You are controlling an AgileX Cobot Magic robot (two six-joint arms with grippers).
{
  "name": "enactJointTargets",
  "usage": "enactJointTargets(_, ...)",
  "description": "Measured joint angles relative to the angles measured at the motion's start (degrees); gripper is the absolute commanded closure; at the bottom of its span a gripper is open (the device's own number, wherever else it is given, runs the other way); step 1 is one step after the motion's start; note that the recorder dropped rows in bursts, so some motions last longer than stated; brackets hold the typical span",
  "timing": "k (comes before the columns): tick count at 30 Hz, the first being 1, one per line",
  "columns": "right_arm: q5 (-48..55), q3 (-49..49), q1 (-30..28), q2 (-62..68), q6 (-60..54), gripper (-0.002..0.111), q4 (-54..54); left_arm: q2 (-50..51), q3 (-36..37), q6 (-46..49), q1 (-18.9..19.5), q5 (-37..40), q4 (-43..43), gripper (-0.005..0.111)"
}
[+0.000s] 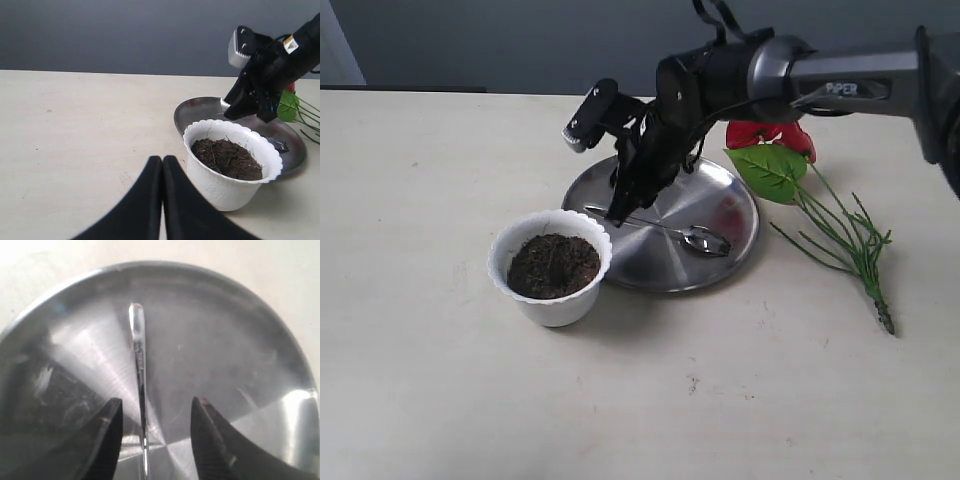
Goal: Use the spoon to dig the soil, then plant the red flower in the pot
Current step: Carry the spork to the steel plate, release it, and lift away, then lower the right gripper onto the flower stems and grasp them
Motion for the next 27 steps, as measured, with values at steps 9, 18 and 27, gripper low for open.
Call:
enactJointTargets(9,5.53,0.0,-1.0,-9.17,14.75,0.065,-7.94,0.0,0.0,0.0,0.0,0.0,0.0,0.106)
enactJointTargets(18,7.34,0.0,-1.77,-10.52,29.12,0.066,-31.75,0.0,0.0,0.0,0.0,0.0,0.0,0.106)
enactJointTargets(27,12.61,0.0,-1.92,-10.52,44.23,0.054,-43.44,0.0,0.0,0.0,0.0,0.0,0.0,0.106)
